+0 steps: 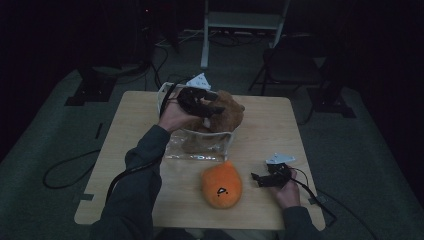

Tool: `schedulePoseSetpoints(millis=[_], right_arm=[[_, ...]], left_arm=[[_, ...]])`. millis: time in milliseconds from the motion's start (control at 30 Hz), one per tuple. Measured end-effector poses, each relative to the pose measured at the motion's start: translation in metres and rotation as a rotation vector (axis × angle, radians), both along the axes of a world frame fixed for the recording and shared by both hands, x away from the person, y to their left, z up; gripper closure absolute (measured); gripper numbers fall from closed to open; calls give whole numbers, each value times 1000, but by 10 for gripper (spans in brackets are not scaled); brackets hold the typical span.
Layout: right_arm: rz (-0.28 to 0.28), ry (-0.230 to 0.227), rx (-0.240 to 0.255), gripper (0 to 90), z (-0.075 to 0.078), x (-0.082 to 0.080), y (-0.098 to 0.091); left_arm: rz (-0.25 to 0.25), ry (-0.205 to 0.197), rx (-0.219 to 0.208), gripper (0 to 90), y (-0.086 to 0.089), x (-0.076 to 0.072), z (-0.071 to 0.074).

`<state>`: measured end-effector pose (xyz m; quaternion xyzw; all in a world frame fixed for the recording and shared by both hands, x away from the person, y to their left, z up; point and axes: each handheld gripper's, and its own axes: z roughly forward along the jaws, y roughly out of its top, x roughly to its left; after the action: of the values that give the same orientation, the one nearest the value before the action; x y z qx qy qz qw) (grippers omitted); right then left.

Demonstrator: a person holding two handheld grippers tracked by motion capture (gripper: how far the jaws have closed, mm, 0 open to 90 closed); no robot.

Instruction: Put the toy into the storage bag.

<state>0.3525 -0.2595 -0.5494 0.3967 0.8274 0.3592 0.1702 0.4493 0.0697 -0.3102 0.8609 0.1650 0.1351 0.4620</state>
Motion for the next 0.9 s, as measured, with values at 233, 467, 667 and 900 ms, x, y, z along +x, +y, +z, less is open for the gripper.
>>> schedulePoseSetpoints(millis=[233,467,667,900], right_arm=[[0,0,0,143,0,0,0],[0,0,0,143,0,0,0],[0,0,0,143,0,0,0],[0,0,0,143,0,0,0]], left_arm=[[11,-8,11,432,6,-9,-1],[14,-14,11,435,11,-16,-3],[10,-22,12,436,17,-22,-5],[13,-33,-6,445,22,-30,-7]])
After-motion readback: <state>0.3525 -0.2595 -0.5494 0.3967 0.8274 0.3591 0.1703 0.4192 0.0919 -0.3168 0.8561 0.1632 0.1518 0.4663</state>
